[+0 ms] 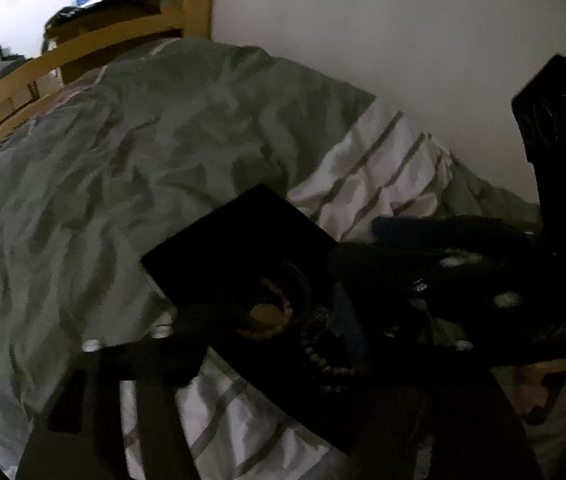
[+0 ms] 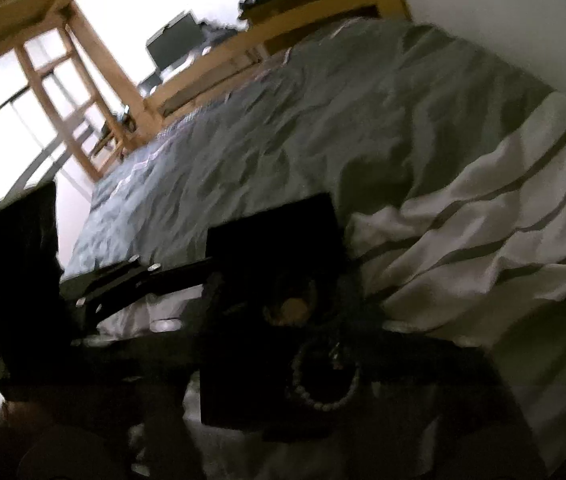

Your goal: Organize jewelry

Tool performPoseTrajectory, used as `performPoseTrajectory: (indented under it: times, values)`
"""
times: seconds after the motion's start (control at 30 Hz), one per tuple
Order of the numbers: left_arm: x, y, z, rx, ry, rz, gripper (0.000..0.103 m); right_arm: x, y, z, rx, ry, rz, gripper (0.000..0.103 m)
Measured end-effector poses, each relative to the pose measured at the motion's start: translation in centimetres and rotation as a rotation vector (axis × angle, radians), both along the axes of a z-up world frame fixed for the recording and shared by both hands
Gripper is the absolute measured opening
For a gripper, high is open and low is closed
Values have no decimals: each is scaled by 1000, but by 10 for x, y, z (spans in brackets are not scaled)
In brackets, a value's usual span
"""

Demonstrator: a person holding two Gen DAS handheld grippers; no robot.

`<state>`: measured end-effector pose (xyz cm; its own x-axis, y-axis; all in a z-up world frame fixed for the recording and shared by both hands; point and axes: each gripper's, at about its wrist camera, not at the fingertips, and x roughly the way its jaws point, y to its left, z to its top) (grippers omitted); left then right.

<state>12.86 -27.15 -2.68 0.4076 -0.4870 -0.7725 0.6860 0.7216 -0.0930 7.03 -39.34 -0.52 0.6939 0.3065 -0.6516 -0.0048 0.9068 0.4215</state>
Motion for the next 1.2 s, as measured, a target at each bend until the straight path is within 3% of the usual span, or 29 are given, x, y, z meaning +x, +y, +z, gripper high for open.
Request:
performPoseTrajectory:
  times: [0.23,0.43,0.73,0.93,1.2]
  values:
    - [-21,23,20,-43,-58,49,77,-20,2,21,-42,-63,-81,90]
    - [-47,44,38,-41,-102,82,90,-48,10,39,-109,-77,-110,93]
    - [-95,73,72,-50,-164,149,91,-105,35,54,-241,-39,-145,96]
    - [-131,82,85,-42,-171,127,91,-126,54,66,-354,20,-137,96]
    - [-163,89,101,-38,-197,117,92,-151,65,77,-373,47,-133,96]
